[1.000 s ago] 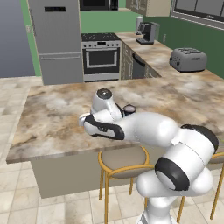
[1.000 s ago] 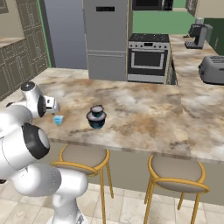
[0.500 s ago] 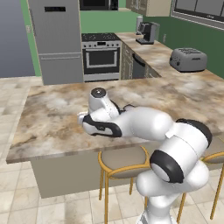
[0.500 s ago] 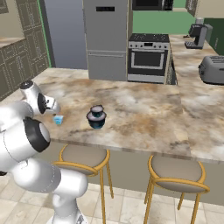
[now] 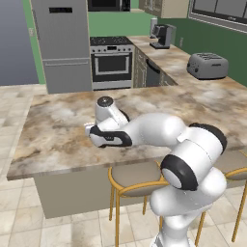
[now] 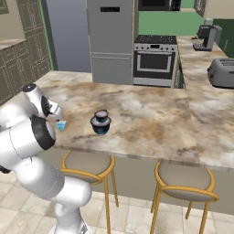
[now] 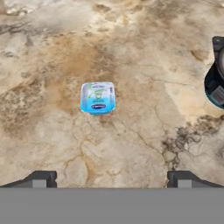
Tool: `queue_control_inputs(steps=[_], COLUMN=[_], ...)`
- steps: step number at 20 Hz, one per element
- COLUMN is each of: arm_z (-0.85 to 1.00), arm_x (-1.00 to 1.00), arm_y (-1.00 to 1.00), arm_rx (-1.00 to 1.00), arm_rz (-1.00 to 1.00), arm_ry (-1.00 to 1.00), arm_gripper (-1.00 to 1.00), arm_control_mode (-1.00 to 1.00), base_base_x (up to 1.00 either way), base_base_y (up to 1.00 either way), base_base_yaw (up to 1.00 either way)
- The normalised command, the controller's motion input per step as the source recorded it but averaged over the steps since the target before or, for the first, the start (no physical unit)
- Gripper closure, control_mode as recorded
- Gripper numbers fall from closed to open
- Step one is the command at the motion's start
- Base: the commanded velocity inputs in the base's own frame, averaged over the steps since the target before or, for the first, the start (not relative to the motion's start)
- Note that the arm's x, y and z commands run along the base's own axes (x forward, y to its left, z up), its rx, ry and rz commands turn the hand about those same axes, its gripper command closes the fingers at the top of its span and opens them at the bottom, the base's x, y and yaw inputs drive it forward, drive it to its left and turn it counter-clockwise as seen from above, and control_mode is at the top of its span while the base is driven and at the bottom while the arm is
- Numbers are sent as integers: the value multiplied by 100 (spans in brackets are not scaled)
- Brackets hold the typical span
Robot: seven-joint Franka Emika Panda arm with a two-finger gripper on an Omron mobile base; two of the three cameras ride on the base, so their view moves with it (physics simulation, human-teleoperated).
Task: Stack the yogurt containers by placing the smaller containers on top of the larger containers.
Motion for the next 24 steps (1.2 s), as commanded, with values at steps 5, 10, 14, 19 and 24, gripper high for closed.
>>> queue_control_inputs(steps=[5, 10, 14, 19, 24], arm_z=[-8, -21, -24, -18, -9], arm_x=[34, 25, 19, 22, 24], arm_y=[0, 0, 0, 5, 9], arm_rx=[2, 0, 0, 0, 0], arm_rz=[-2, 0, 0, 0, 0], arm_ry=[0, 1, 3, 8, 9], arm_gripper=[-100, -100, -100, -100, -100], arm_control_mode=[-100, -100, -100, -100, -100], base_base_x=[0, 0, 0, 0, 0], base_base_y=[0, 0, 0, 0, 0], base_base_yaw=[0, 0, 0, 0, 0])
